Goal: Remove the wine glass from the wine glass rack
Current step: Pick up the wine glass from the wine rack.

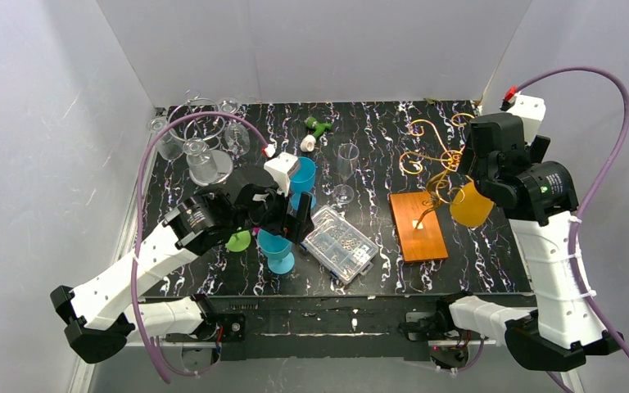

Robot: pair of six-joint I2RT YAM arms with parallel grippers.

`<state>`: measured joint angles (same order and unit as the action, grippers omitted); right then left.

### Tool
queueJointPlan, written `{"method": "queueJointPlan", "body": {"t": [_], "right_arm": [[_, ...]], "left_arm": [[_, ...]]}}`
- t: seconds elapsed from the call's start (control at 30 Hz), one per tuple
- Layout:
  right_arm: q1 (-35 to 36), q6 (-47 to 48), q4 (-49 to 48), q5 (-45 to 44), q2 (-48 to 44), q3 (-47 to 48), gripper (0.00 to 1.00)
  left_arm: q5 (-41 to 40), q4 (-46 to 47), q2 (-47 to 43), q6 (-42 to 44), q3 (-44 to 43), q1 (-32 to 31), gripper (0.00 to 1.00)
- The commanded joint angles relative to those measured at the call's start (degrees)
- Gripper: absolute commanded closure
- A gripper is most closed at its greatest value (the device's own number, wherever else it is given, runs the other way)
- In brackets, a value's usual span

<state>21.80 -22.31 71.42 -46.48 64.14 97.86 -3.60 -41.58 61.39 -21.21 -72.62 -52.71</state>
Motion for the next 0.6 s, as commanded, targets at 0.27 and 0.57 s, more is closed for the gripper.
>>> {"method": "queueJointPlan", "body": {"t": [0.27,0.57], "right_arm": [[-0.1,-0.5,-0.4,-11.2,1.3,4.7,0.38],[-0.1,1.9,-2.8,-16.1,2.7,5.2,0.37]], "left_arm": [[-0.2,0.0,-0.5,1.1,-2.8,-0.3,0.02],[-0.2,-0.1,0.0,1.2,-3.6,-0.3,0.02]]}}
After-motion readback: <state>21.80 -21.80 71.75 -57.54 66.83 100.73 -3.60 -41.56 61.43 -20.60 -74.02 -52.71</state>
